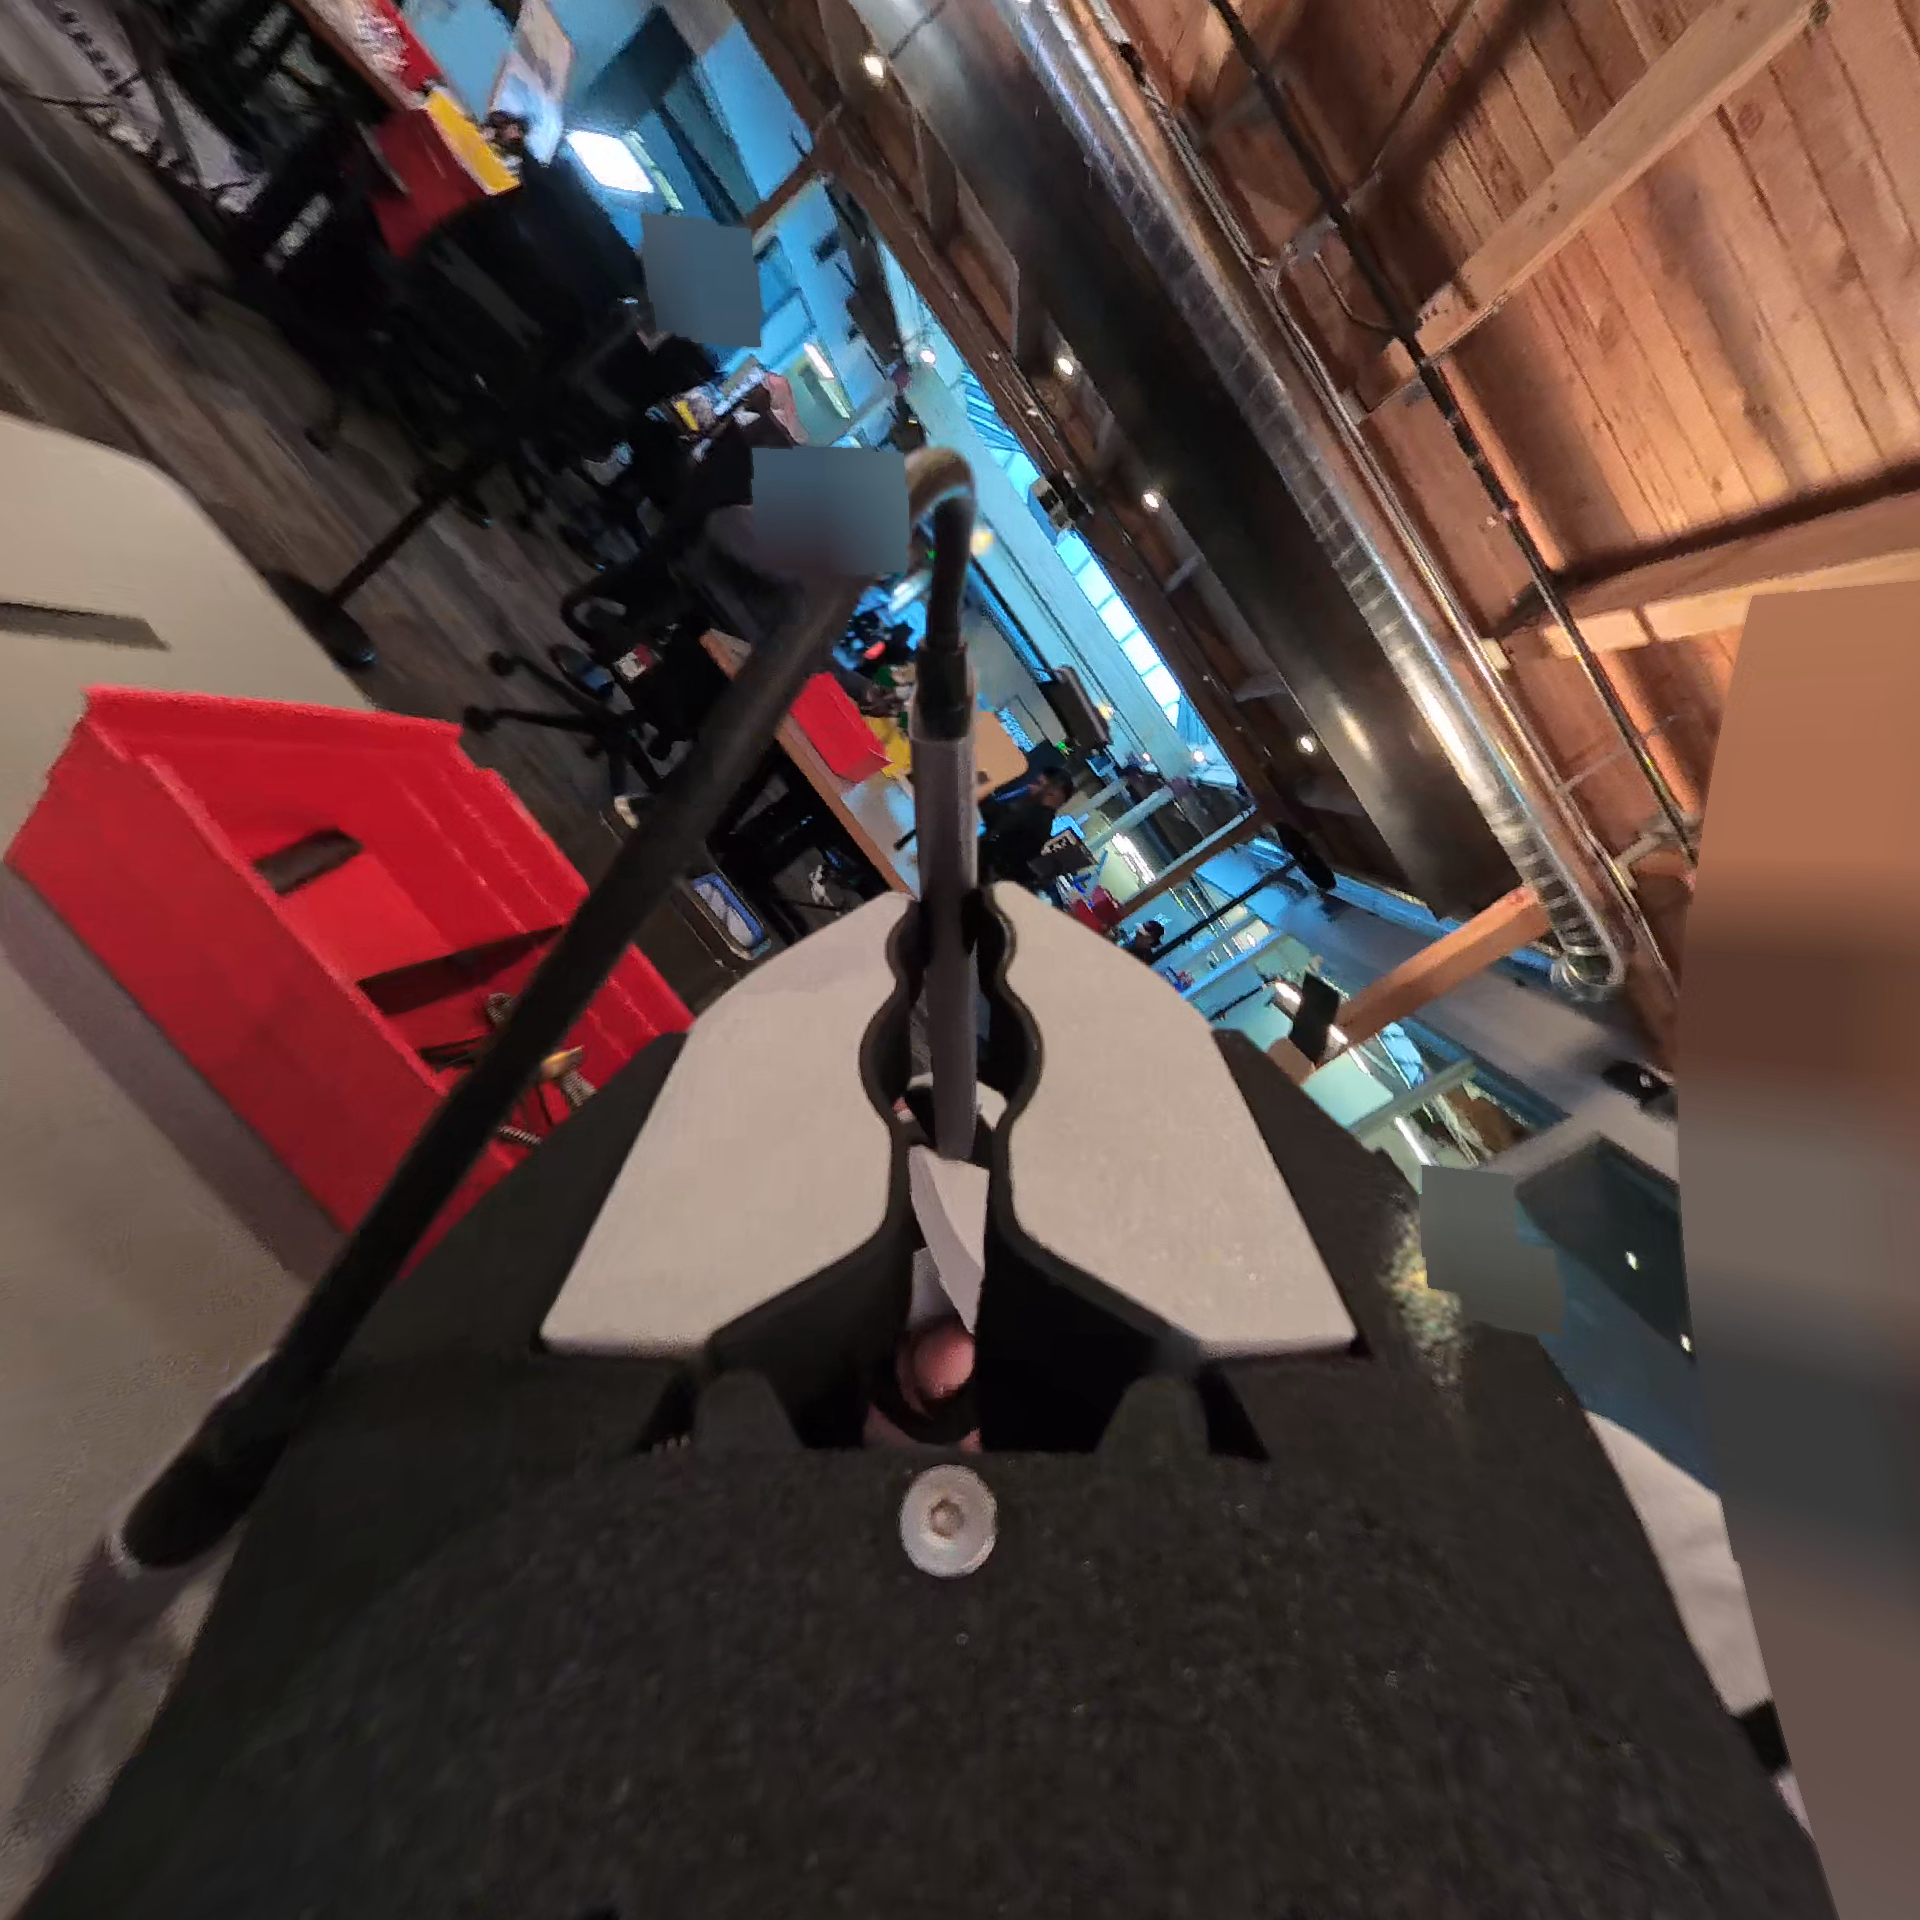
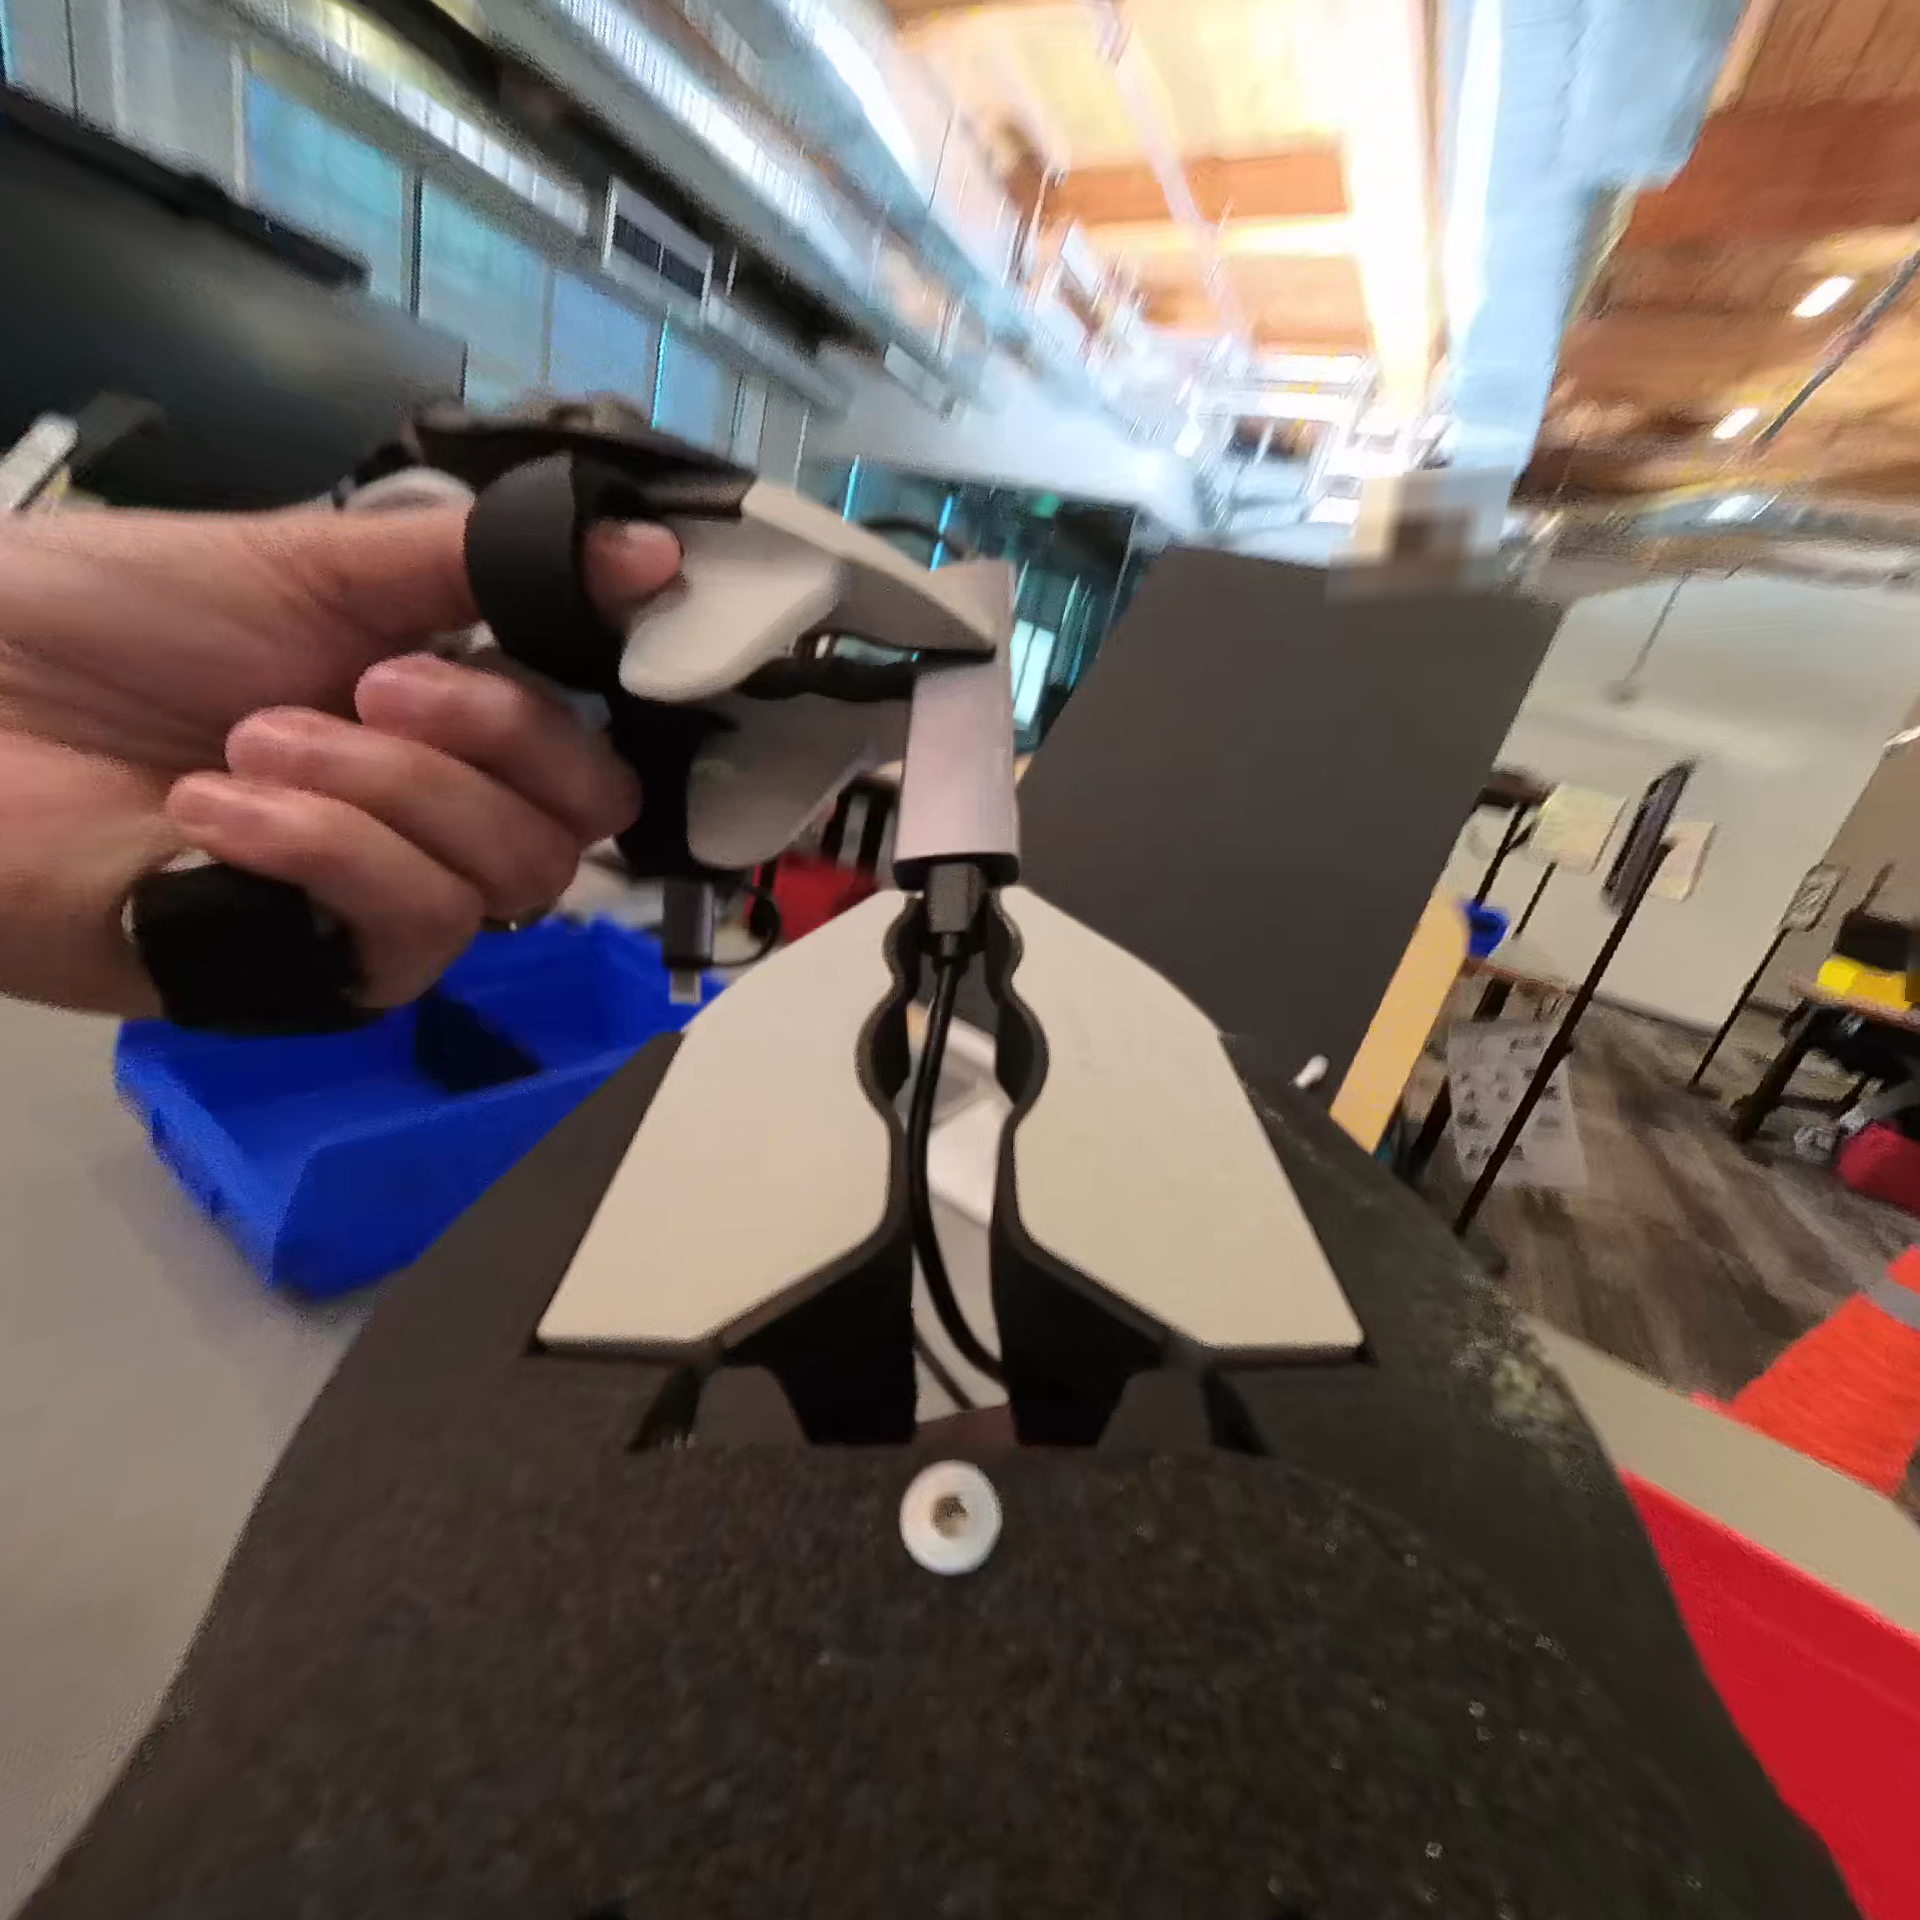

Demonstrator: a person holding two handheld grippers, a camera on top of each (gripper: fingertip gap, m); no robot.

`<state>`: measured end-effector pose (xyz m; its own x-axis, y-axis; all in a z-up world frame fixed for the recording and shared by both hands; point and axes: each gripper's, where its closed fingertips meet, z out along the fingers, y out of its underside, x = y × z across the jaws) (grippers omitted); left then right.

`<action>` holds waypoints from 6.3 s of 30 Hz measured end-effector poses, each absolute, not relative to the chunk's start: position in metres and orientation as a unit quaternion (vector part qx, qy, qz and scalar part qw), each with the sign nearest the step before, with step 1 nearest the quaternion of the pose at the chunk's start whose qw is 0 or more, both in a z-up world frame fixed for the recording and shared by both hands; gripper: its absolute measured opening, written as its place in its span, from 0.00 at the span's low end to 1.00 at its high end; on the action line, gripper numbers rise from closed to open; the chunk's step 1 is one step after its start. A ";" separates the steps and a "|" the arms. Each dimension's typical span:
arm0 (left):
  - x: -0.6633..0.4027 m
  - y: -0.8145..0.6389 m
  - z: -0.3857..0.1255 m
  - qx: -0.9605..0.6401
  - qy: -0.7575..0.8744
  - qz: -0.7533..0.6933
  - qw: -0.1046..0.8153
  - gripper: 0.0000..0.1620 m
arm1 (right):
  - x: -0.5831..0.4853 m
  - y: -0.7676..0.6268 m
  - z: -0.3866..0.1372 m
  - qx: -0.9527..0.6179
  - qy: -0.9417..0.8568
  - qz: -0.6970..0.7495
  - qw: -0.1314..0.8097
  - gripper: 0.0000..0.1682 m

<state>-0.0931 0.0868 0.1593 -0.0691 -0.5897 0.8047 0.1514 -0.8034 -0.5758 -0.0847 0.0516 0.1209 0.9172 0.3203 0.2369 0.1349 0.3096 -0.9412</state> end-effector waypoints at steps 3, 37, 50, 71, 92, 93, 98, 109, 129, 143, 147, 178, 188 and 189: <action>-0.094 0.102 0.118 -0.663 0.185 -0.673 0.272 0.06 | -0.085 0.063 0.085 -0.648 -0.202 0.109 0.727 0.06; -0.129 0.085 -0.063 -0.418 0.670 0.077 0.608 0.11 | -0.150 0.062 -0.058 -0.795 -0.255 0.368 0.410 0.06; -0.136 0.082 -0.062 -0.426 0.656 0.077 0.618 0.06 | -0.147 0.061 -0.062 -0.789 -0.256 0.377 0.412 0.07; -0.172 0.118 -0.084 -0.502 0.640 0.160 0.559 0.06 | -0.119 0.073 -0.048 -0.767 -0.182 0.286 0.546 0.06; -0.166 0.041 -0.100 -0.571 0.579 -0.035 0.582 0.06 | -0.011 0.010 0.047 -0.732 -0.225 0.276 0.581 0.06; -0.168 0.039 -0.101 -0.568 0.581 -0.031 0.582 0.06 | -0.004 0.004 0.025 -0.751 -0.210 0.270 0.565 0.06; -0.167 0.039 -0.095 -0.561 0.580 -0.048 0.589 0.05 | 0.016 -0.020 -0.096 -0.847 -0.135 0.196 0.475 0.06; -0.174 0.037 -0.100 -0.561 0.585 -0.041 0.584 0.05 | -0.005 -0.011 -0.146 -0.913 -0.168 0.096 0.360 0.24; -0.178 0.041 -0.109 -0.566 0.594 -0.034 0.572 0.05 | 0.048 -0.019 -0.173 -0.947 -0.149 0.049 0.279 0.03; -0.178 0.040 -0.108 -0.568 0.590 -0.041 0.572 0.05 | 0.139 -0.011 0.101 -0.829 -0.109 -0.161 0.524 0.03; -0.178 0.041 -0.107 -0.573 0.586 -0.048 0.571 0.05 | 0.142 -0.009 0.183 -0.777 -0.124 -0.213 0.580 0.03; -0.188 0.050 -0.070 -0.622 0.507 -0.164 0.575 0.06 | 0.177 0.065 -0.092 -0.950 -0.051 -0.124 0.283 0.29; -0.179 0.051 0.027 -0.578 0.366 -0.600 0.415 0.06 | -0.135 0.014 -0.018 -0.715 -0.306 0.446 0.442 0.27; -0.175 0.046 0.030 -0.569 0.379 -0.607 0.405 0.06 | -0.152 0.010 -0.014 -0.686 -0.323 0.471 0.450 0.25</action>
<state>-0.1747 0.0462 0.0303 -0.0246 -0.9230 0.3839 0.0601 -0.3847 -0.9211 -0.1516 0.0104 -0.0138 0.3470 0.8680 -0.3551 0.0198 -0.3854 -0.9226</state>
